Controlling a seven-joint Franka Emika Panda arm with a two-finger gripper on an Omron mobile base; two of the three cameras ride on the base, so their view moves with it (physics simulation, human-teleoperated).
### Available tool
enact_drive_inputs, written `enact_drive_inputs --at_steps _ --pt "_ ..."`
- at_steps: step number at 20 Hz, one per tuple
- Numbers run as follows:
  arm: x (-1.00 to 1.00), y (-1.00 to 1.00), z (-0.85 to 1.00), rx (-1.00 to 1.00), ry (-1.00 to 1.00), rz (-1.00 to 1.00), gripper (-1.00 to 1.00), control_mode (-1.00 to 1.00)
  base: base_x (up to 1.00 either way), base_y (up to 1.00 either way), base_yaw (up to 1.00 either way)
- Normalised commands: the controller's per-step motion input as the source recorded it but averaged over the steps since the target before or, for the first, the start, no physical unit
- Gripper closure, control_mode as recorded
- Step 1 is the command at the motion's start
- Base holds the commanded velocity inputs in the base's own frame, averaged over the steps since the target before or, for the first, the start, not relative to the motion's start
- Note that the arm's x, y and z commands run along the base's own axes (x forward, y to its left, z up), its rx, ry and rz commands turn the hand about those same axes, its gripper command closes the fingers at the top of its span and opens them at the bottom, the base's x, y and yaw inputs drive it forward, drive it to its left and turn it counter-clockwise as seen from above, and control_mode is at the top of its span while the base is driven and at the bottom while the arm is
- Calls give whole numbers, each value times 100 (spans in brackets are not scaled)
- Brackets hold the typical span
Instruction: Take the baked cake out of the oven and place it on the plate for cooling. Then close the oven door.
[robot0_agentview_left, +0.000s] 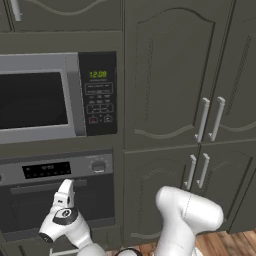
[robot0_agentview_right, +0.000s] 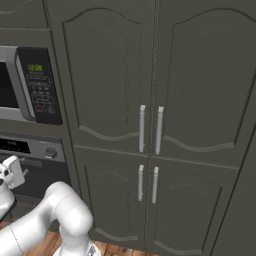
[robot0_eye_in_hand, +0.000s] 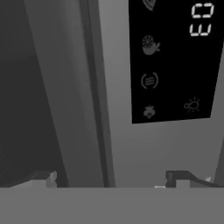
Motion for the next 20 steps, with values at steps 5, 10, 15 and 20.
enact_drive_inputs --at_steps 5,10,15,20 --pt "35 0 -8 0 0 0 -100 -100 0 0 0" --pt "38 7 -24 0 2 0 -100 -100 0 0 0" --pt "36 26 -34 0 0 1 -100 -100 0 0 0" --pt "26 38 -35 0 0 1 -100 -100 0 0 0"
